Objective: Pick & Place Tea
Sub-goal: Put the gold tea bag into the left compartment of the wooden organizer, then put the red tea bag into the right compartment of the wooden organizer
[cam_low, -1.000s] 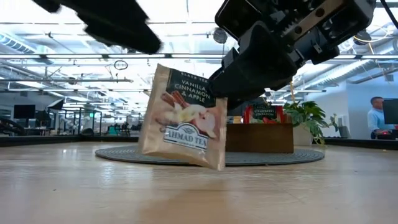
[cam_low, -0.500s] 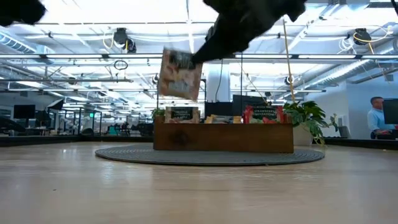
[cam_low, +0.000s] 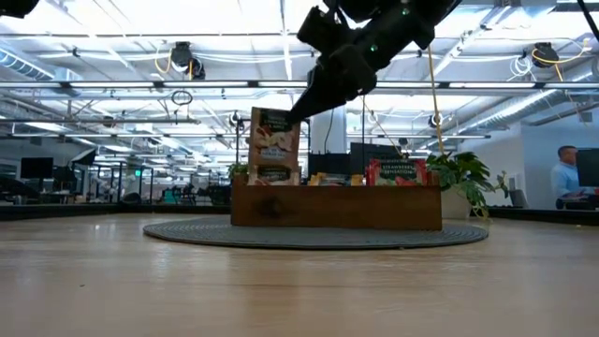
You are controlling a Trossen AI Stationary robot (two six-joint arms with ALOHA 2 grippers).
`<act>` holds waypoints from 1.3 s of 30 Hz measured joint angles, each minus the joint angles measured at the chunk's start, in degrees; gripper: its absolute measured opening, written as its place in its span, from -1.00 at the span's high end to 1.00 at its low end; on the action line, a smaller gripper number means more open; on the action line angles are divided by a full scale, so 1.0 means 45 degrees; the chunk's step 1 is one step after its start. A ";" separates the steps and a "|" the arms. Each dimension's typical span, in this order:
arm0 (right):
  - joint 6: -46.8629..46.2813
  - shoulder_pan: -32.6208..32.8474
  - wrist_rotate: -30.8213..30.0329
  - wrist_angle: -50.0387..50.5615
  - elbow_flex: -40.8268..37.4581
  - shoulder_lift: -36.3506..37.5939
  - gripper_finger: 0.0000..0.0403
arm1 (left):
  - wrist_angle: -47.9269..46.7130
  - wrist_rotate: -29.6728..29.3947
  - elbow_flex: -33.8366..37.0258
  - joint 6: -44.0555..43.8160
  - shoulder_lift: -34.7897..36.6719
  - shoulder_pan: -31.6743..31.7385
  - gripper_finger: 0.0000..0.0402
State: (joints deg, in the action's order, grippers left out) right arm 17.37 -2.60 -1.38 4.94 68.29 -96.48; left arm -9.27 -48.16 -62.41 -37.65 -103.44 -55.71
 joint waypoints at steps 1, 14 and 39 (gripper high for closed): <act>0.0005 -0.0013 -0.0001 -0.0038 -0.0019 -0.0120 1.00 | -0.0007 0.0000 0.0000 -0.0008 0.0000 0.0044 0.03; 0.0557 -0.0017 -0.0745 -0.0687 -0.0071 -0.1871 1.00 | -0.0194 0.0005 0.0005 -0.0141 -0.0010 0.0109 0.02; -0.2203 0.0230 -0.1609 0.2913 -0.0067 0.2695 0.21 | -0.0599 0.0006 0.0005 0.0631 -0.0015 0.0883 0.01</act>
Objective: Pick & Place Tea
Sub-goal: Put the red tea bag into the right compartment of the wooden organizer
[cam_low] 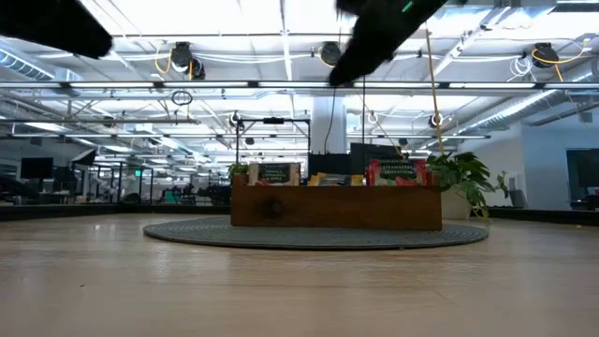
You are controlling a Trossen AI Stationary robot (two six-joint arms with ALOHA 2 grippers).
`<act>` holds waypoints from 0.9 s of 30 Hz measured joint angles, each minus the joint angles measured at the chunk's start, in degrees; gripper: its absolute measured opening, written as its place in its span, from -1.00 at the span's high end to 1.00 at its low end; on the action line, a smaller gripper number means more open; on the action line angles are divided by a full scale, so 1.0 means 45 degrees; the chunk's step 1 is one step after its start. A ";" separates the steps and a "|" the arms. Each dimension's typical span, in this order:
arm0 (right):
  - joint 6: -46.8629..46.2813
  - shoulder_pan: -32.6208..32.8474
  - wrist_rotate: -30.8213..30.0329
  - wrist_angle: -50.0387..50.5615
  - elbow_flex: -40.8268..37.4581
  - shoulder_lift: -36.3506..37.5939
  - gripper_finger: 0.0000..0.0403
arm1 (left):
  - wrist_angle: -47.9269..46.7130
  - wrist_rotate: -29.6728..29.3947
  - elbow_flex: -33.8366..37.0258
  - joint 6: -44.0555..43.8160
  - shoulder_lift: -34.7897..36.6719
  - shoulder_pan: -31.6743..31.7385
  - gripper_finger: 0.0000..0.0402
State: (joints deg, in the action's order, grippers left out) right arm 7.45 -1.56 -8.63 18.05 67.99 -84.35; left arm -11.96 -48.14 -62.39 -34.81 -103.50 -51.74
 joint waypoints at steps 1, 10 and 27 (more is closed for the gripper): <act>-0.0366 0.0123 0.0315 0.0762 0.0000 0.0634 0.22 | -0.0001 0.0001 0.0000 0.0140 0.0000 0.0098 0.01; -0.4370 0.4800 0.1575 0.3621 -0.2976 0.4910 0.39 | 0.1669 0.1699 0.0000 0.0974 0.0000 0.1334 0.02; -0.8884 1.2521 0.1257 -0.3276 -0.6834 0.1721 0.99 | 0.7369 0.7044 -0.0010 0.5946 -0.0748 0.5601 0.02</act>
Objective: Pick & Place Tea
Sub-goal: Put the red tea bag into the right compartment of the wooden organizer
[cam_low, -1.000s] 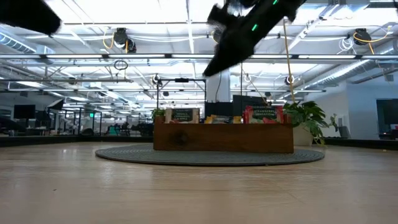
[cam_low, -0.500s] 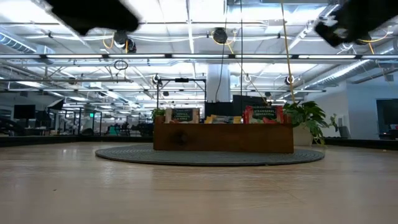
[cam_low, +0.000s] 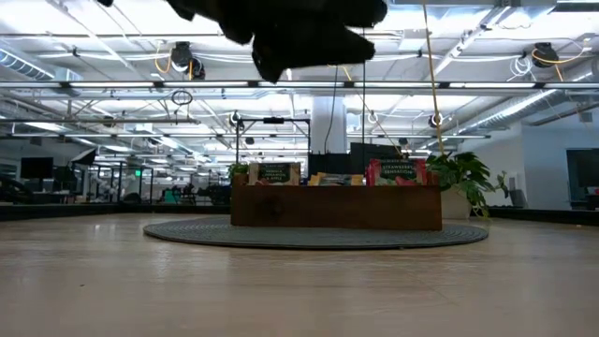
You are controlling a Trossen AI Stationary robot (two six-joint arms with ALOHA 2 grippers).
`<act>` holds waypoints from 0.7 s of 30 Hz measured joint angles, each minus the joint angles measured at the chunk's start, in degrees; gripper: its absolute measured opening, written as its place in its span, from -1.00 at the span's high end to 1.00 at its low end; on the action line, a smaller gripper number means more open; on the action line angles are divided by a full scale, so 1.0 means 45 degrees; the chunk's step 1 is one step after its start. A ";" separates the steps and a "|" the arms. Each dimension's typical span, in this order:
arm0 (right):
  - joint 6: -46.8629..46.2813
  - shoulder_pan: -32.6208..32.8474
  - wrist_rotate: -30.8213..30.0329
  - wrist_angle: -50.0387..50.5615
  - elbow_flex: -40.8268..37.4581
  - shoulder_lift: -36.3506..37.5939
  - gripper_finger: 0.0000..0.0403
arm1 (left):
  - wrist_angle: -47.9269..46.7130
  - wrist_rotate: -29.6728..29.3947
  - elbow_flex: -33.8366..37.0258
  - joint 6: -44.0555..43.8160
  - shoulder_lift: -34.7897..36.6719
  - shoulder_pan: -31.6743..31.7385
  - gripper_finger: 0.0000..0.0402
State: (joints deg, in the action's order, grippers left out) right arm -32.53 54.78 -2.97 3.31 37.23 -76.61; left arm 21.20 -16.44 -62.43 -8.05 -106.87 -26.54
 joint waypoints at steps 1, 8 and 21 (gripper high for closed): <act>0.0003 0.0136 0.0007 -0.0451 0.0000 -0.0233 0.99 | -0.0007 0.0112 -0.0002 0.0000 -0.0124 0.0065 0.02; -0.0182 0.0277 -0.0328 -0.1548 0.0011 -0.1933 0.99 | -0.0036 0.0279 0.0010 0.0001 -0.0594 -0.0006 0.02; 0.0176 -0.1038 -0.0708 -0.2917 0.0068 -0.4150 0.99 | -0.1233 0.0309 0.0005 -0.3140 -0.0632 0.0162 0.02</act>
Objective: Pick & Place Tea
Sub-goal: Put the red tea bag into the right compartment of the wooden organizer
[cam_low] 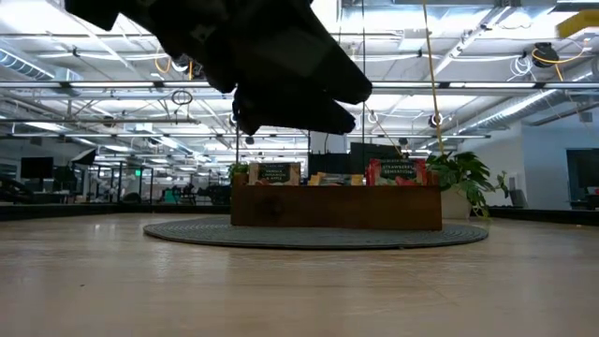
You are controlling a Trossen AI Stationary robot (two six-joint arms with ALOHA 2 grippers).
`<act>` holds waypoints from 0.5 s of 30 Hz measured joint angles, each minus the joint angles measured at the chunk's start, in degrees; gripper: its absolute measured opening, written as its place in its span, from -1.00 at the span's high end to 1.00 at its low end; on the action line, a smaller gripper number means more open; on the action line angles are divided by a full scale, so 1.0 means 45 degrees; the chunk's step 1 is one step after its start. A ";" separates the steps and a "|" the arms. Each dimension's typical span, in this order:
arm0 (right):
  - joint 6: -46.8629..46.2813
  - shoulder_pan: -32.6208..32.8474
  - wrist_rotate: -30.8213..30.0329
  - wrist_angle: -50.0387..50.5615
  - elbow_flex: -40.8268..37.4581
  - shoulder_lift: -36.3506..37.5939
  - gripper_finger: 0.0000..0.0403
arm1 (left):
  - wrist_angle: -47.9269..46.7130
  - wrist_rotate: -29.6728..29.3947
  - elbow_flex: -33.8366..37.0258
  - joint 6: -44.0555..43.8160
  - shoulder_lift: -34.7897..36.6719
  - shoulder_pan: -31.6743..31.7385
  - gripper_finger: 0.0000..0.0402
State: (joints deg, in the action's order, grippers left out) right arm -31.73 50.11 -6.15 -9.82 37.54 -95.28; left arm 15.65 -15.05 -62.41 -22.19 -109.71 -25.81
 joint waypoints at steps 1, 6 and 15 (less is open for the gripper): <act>0.0166 -0.0206 -0.0111 -0.0217 0.0000 -0.0170 0.99 | -0.0029 -0.0007 0.0000 -0.0319 -0.0006 0.0017 0.02; 0.0786 -0.1247 -0.1693 -0.0958 -0.0010 -0.0697 1.00 | 0.0233 0.0331 0.0005 -0.0544 -0.0265 -0.0048 0.02; 0.2054 -0.2817 -0.2806 -0.4549 -0.0031 -0.2280 1.00 | -0.0174 0.0487 0.0015 -0.2443 -0.1026 0.0388 0.02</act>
State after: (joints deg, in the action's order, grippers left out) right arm -22.49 37.44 -18.78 -30.29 37.40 -105.54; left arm 14.87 -12.86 -62.35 -33.18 -114.33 -24.06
